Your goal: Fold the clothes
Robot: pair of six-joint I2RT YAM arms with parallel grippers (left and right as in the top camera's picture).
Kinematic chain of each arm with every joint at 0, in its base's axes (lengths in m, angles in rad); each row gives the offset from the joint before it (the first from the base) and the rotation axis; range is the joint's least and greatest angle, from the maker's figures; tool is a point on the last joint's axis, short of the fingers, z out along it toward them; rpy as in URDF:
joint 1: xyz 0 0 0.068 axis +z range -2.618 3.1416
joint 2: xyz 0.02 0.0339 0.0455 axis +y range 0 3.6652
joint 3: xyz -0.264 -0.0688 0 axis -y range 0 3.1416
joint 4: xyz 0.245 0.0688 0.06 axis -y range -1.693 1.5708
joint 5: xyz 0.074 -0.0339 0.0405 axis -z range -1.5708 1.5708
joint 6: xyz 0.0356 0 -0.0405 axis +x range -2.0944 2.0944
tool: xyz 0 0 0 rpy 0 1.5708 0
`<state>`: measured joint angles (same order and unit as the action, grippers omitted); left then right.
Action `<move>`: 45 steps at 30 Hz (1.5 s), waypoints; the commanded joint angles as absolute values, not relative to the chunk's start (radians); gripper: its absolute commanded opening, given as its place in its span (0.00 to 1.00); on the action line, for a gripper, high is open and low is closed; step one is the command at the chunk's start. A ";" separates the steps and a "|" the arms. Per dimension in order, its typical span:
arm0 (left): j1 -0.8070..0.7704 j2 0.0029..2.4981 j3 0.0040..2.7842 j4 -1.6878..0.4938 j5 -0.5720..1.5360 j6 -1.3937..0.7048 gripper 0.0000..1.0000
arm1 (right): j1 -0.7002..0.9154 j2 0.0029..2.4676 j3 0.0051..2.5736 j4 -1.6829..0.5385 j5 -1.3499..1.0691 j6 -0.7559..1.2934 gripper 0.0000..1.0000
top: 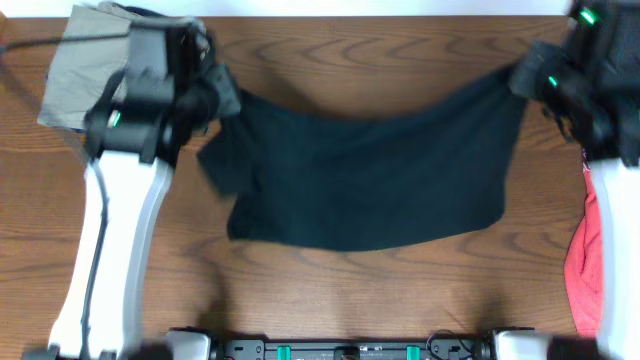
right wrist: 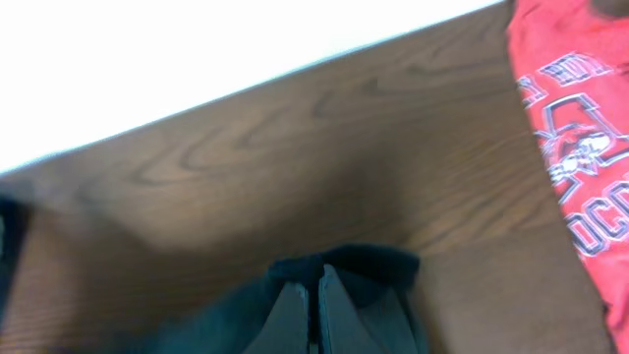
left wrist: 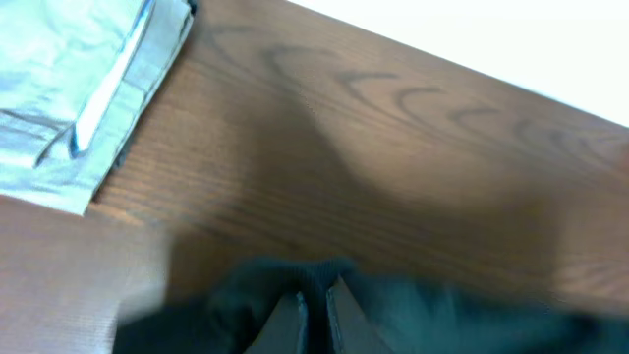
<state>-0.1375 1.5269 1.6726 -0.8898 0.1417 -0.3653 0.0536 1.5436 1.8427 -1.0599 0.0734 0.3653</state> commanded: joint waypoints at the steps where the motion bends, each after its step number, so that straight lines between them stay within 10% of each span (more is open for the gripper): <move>1: -0.105 1.576 1.887 -0.901 0.118 -0.355 0.06 | 0.038 1.617 1.992 -1.068 0.059 0.307 0.01; 14: -0.050 1.610 2.463 -1.071 0.119 -0.304 0.06 | -0.115 1.674 2.667 -1.372 0.064 0.213 0.01; 28: -0.052 2.017 2.059 -1.324 0.264 -0.304 0.06 | -0.069 1.750 2.092 -1.497 0.016 0.255 0.01; 45: -0.052 1.932 1.978 -1.690 0.276 -0.150 0.06 | -0.061 1.637 1.710 -1.501 -0.011 0.286 0.01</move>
<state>-0.0540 1.9343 1.9858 -1.6119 0.2756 -0.2008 -0.0616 1.6787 1.7458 -1.4994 -0.0113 0.2638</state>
